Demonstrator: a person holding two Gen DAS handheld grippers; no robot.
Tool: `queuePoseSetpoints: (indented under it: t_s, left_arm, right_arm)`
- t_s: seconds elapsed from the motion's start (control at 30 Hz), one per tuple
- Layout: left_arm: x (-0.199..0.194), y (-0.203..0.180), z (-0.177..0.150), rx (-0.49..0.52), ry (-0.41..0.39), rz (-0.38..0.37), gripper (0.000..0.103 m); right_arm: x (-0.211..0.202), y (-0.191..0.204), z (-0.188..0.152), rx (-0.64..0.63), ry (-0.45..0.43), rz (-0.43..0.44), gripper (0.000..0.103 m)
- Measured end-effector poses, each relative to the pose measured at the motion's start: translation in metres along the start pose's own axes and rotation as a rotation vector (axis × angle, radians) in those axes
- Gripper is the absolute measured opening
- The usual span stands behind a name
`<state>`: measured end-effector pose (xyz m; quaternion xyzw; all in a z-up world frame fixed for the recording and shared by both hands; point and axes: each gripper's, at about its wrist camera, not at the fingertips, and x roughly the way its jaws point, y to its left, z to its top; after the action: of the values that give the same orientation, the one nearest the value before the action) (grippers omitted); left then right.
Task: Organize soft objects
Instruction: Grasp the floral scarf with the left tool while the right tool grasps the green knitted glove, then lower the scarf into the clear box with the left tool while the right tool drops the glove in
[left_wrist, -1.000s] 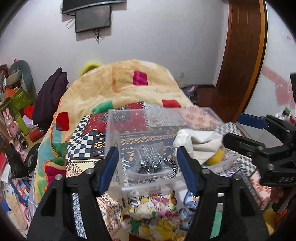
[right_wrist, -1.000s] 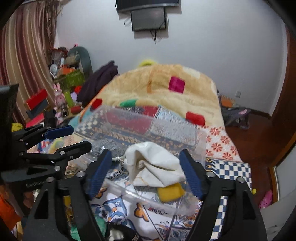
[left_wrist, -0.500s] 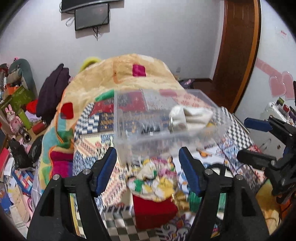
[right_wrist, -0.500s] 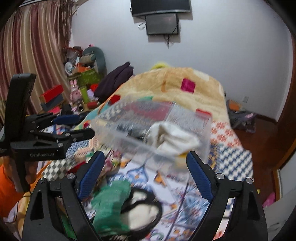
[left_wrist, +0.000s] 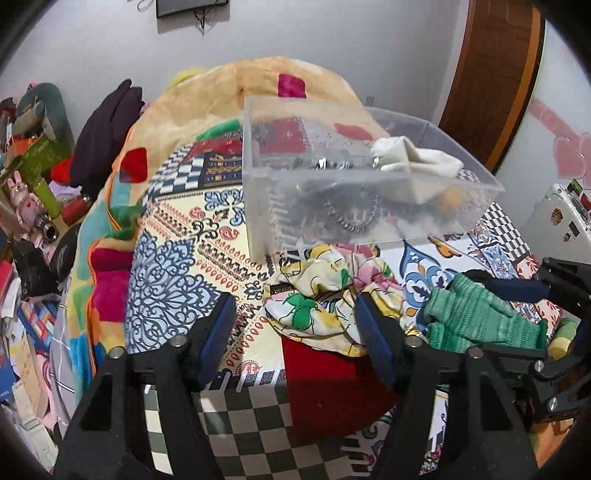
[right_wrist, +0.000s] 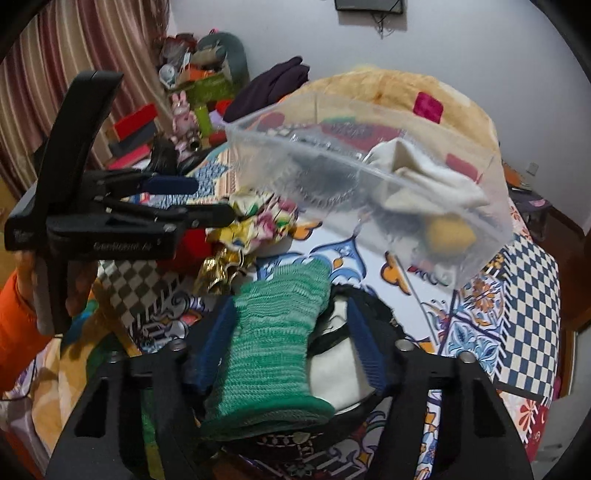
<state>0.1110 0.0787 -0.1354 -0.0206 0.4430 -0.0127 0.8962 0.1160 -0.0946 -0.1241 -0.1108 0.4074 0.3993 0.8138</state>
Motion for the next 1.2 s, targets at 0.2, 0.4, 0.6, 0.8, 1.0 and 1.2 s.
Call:
queuePoseSetpoints:
  t_s: [0.2,0.4,0.6,0.8,1.0,1.2]
  left_arm:
    - [0.007,0.0,-0.001,-0.007,0.003,-0.011,0.046]
    - [0.007,-0.002,-0.002,-0.006,-0.001,-0.02,0.019]
    - [-0.01,-0.005,-0.001,0.002,-0.036,-0.033,0.01]
    - [-0.035,-0.01,0.005,0.01,-0.097,-0.057,0.009]
    - [-0.066,-0.017,0.023,0.015,-0.178,-0.083,0.009]
    - [-0.088,-0.023,0.044,0.016,-0.265,-0.078,0.009]
  right_arm:
    - [0.001,-0.005,-0.004,0.034,0.007,0.016,0.03]
    - [-0.008,-0.006,-0.005,0.046,-0.038,0.014,0.013]
    - [-0.028,-0.007,0.0,0.064,-0.119,0.012,0.012]
    - [-0.042,-0.014,0.011,0.091,-0.175,0.001,0.012]
    - [-0.06,-0.021,0.026,0.106,-0.254,-0.054,0.012]
    - [-0.081,-0.028,0.051,0.121,-0.361,-0.122,0.012]
